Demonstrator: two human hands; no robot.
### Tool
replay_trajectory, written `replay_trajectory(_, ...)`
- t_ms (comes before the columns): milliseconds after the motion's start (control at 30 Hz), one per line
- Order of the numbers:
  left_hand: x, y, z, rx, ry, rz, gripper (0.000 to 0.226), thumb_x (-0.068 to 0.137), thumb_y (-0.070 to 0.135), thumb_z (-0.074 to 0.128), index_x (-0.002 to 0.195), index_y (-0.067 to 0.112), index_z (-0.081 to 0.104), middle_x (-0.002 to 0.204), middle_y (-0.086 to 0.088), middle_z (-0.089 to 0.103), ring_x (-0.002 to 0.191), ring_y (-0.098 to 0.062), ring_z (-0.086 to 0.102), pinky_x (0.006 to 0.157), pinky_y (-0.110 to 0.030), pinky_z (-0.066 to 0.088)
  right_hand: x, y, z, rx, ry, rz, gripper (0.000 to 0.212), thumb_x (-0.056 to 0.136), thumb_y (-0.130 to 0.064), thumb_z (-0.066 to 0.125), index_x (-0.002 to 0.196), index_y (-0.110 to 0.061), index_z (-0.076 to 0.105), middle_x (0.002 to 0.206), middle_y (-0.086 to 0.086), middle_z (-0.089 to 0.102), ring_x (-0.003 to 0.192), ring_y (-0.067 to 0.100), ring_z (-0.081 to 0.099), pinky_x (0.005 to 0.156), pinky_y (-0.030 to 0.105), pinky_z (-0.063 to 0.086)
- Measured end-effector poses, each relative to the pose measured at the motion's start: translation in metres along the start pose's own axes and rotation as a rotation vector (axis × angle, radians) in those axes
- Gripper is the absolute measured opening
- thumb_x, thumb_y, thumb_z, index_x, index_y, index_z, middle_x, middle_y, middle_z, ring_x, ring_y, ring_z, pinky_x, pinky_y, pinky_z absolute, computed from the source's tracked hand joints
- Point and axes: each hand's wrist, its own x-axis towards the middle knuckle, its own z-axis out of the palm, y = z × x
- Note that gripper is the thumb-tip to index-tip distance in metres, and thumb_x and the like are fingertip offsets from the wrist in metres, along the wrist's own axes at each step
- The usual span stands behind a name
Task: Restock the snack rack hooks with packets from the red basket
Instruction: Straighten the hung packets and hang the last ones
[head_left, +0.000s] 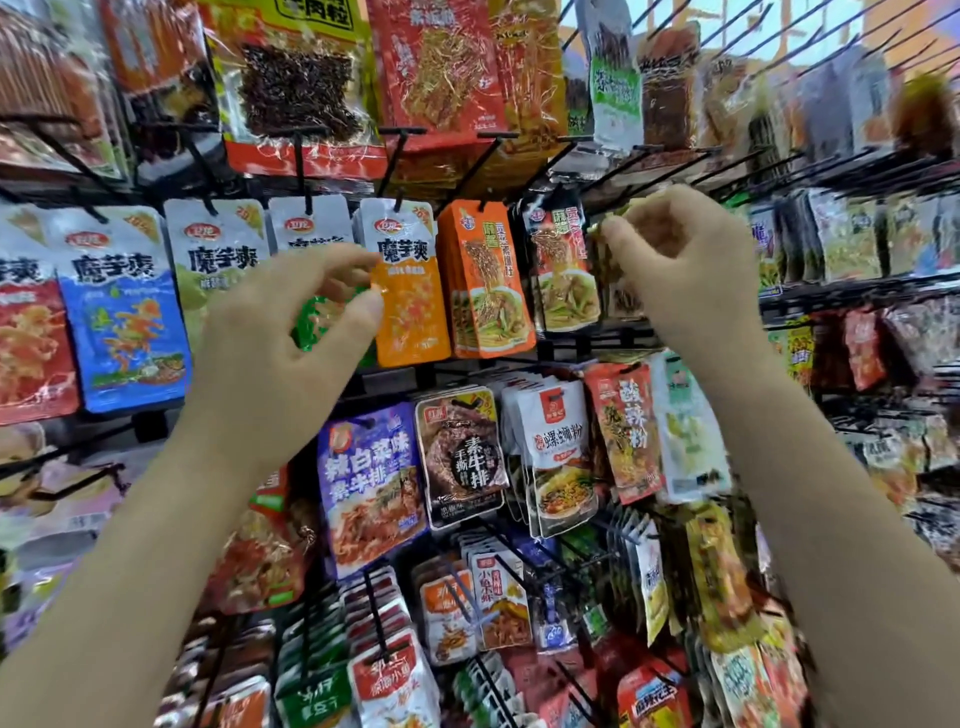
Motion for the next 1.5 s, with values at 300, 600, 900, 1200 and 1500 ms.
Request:
replay_trajectory(300, 0.049, 0.000, 0.094, 0.163, -0.478, -0.322, 0.077, 0.101, 0.049, 0.052, 0.161, 0.015, 0.018, 0.160, -0.007, 0.037, 0.142, -0.024, 0.041, 0.112, -0.037, 0.038, 0.000, 0.023, 0.074, -0.096, -0.500, 0.194, 0.068, 0.091, -0.042, 0.071, 0.144, -0.010, 0.043, 0.136, 0.010, 0.058, 0.120, 0.023, 0.056, 0.088, 0.027, 0.044)
replay_trajectory(600, 0.057, -0.007, 0.114, 0.143, -0.343, -0.361, 0.073, 0.098, 0.025, 0.067, 0.157, 0.018, 0.026, 0.147, -0.006, 0.052, 0.118, -0.026, 0.059, 0.091, -0.031, 0.045, 0.006, 0.039, 0.084, 0.010, -0.525, 0.209, 0.039, 0.092, -0.035, 0.071, 0.123, -0.012, 0.063, 0.109, 0.003, 0.071, 0.096, 0.019, 0.066, 0.087, 0.042, 0.057)
replay_trajectory(900, 0.061, -0.016, 0.118, 0.140, -0.286, -0.405, 0.081, 0.095, 0.017, 0.069, 0.161, 0.023, 0.022, 0.150, -0.009, 0.049, 0.119, -0.029, 0.060, 0.091, -0.032, 0.048, 0.005, 0.043, 0.089, -0.018, -0.518, 0.180, 0.039, 0.094, -0.035, 0.068, 0.118, -0.006, 0.063, 0.108, 0.009, 0.070, 0.097, 0.026, 0.065, 0.088, 0.047, 0.055)
replay_trajectory(1200, 0.061, -0.015, 0.119, 0.111, -0.270, -0.383, 0.079, 0.093, 0.014, 0.072, 0.159, 0.023, 0.029, 0.146, -0.007, 0.055, 0.118, -0.028, 0.062, 0.104, -0.041, 0.050, 0.002, 0.044, 0.093, -0.012, -0.485, 0.127, 0.038, 0.095, -0.033, 0.067, 0.124, -0.009, 0.064, 0.112, 0.005, 0.071, 0.100, 0.020, 0.064, 0.087, 0.037, 0.054)
replay_trajectory(1500, 0.062, -0.022, 0.123, 0.176, -0.315, -0.389, 0.071, 0.103, 0.031, 0.055, 0.161, 0.024, 0.016, 0.151, -0.006, 0.050, 0.132, -0.031, 0.051, 0.108, -0.043, 0.044, 0.003, 0.046, 0.101, 0.032, -0.537, 0.186, 0.039, 0.101, -0.039, 0.055, 0.128, -0.010, 0.054, 0.112, 0.003, 0.065, 0.095, 0.019, 0.060, 0.075, 0.031, 0.046)
